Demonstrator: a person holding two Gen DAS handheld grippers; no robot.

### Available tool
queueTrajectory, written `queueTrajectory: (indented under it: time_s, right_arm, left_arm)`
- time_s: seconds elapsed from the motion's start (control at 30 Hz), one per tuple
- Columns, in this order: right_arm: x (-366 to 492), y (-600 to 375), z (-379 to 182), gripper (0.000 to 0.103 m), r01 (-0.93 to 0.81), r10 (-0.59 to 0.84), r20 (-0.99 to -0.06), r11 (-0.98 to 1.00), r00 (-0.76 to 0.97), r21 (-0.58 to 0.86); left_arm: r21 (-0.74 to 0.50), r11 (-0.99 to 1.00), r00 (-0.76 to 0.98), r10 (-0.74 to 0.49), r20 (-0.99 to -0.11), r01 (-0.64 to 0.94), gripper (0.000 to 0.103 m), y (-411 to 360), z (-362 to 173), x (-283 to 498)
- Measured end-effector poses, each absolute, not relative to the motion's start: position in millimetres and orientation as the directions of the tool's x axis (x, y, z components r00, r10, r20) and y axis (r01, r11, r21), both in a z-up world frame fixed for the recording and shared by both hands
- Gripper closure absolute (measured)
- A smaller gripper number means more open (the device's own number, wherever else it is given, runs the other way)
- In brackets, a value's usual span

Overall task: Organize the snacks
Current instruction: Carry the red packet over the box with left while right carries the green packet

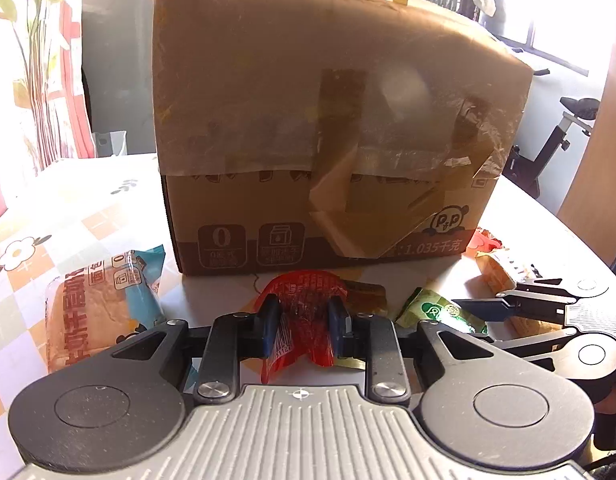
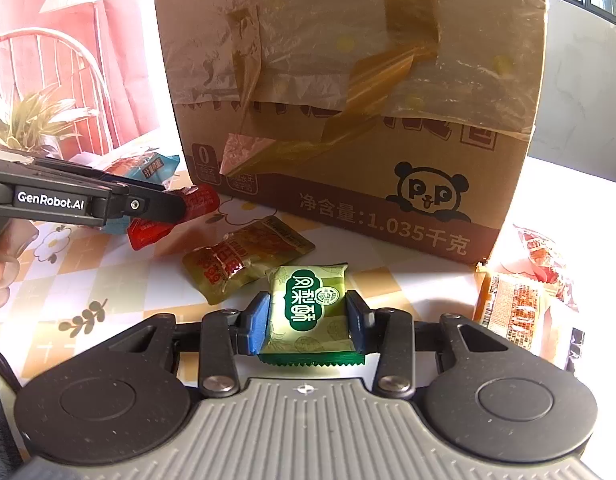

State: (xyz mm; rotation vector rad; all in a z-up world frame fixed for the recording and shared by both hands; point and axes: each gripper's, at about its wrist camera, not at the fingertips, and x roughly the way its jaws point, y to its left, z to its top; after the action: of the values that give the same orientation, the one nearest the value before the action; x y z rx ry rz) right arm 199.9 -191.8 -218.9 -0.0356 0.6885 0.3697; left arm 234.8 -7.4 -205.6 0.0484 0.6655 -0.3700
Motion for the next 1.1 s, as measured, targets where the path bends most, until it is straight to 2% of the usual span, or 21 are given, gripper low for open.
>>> queueTrajectory:
  time_s: [0.4,0.63,0.77,0.9,1.1]
  right_arm:
    - [174,-209,-158,0.061,-0.377,0.401,-0.508,0.913,0.762,0.155]
    - [170,-214,-74,0.061,-0.442,0.456,-0.297,0.889,0.839,0.117]
    - [191,-216,-40,0.061,-0.437,0.442,-0.224,0.896,0.869,0.074]
    - [226,-221,-23,0.061,-0.404,0.399,-0.216,0.915,0.891,0.026]
    - [280,-226,-24,0.061,-0.316,0.3,-0.285,0.949,0.91,-0.011]
  left_arm:
    - [-0.058,0.932,0.805,-0.338,-0.488,0.356,0.076,4,-150,212]
    - [-0.053,0.903,0.845,-0.419,-0.332,0.427,0.076,0,-83,206]
    - [-0.038,0.881,0.849,-0.466,-0.248,0.472,0.076,-14,-48,218]
    - [0.007,0.87,0.852,-0.482,-0.206,0.494,0.076,-37,-25,246]
    - [-0.006,0.87,0.847,-0.482,-0.223,0.494,0.075,-74,-20,300]
